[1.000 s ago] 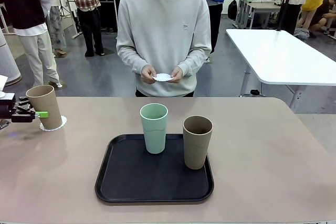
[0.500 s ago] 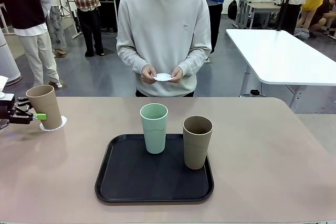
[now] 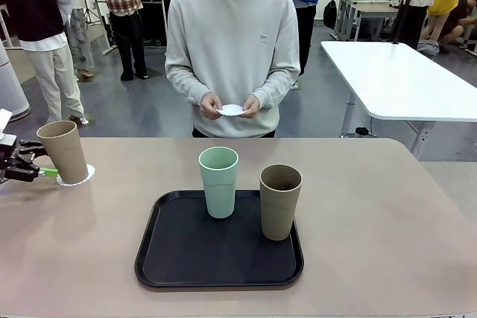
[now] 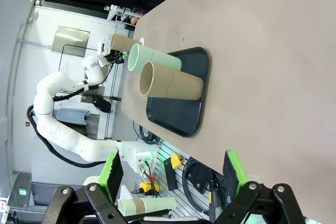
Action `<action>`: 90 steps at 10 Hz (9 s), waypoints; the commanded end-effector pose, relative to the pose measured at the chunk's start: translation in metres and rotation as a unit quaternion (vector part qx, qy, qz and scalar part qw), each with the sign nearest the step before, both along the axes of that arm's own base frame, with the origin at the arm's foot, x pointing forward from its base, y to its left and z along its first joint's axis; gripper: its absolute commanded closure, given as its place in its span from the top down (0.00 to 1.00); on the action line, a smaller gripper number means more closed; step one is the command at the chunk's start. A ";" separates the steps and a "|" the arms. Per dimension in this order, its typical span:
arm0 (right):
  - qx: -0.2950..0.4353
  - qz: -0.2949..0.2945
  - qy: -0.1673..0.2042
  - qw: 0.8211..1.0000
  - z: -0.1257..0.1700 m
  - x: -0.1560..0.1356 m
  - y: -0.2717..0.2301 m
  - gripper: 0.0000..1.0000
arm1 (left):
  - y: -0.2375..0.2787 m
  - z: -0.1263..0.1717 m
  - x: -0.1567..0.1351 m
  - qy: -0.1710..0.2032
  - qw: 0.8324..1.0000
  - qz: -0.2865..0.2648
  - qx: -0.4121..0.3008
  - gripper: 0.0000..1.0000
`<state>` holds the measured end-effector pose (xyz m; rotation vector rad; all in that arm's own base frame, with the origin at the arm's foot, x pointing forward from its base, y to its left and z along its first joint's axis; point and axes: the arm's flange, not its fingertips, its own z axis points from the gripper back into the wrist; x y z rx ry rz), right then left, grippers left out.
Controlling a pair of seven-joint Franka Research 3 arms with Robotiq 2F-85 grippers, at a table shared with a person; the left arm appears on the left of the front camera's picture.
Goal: Place coasters on the table and set cups on them.
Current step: Pick up one Reusable plastic cup and place it on a coaster set by the human, then take one Reusable plastic cup from the Flat Tray and place it on a coaster set by the human.
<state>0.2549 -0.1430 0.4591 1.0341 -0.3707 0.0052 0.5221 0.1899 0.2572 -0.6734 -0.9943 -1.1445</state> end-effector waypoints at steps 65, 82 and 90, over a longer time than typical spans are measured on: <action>0.007 0.004 -0.004 1.000 0.000 0.001 0.001 1.00 | 0.066 0.172 -0.200 0.542 0.806 0.073 -0.228 1.00; -0.215 0.149 -0.062 0.963 0.032 0.078 0.003 1.00 | 0.066 0.172 -0.200 0.542 0.806 0.073 -0.228 1.00; -0.291 0.364 -0.316 0.827 0.087 0.144 0.095 1.00 | 0.066 0.172 -0.200 0.542 0.806 0.073 -0.228 1.00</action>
